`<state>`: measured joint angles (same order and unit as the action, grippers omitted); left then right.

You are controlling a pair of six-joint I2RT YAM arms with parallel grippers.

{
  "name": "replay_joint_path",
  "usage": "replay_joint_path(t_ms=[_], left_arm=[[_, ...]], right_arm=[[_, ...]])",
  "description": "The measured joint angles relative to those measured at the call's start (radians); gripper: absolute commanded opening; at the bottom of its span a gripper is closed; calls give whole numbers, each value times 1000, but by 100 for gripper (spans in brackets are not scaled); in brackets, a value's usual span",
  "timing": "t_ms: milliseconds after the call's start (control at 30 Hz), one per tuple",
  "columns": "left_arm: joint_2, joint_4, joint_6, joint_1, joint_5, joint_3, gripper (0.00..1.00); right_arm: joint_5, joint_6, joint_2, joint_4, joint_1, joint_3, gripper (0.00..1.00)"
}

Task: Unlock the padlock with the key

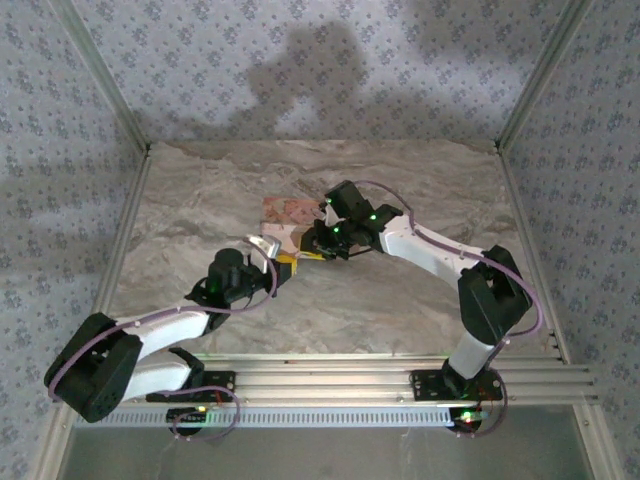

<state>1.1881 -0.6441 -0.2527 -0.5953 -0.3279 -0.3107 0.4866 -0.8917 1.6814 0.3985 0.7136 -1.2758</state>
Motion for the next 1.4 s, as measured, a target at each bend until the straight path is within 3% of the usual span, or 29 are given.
replay_joint_path(t_ms=[767,1400], left_arm=[[92,-90,-63,-13,-6,-5,0],[44,-16,-120,11,-88,-9,0]], right_arm=[[4,-21,-6,-29,-2,15,0],[-11,24,-6,14,4,15,0]])
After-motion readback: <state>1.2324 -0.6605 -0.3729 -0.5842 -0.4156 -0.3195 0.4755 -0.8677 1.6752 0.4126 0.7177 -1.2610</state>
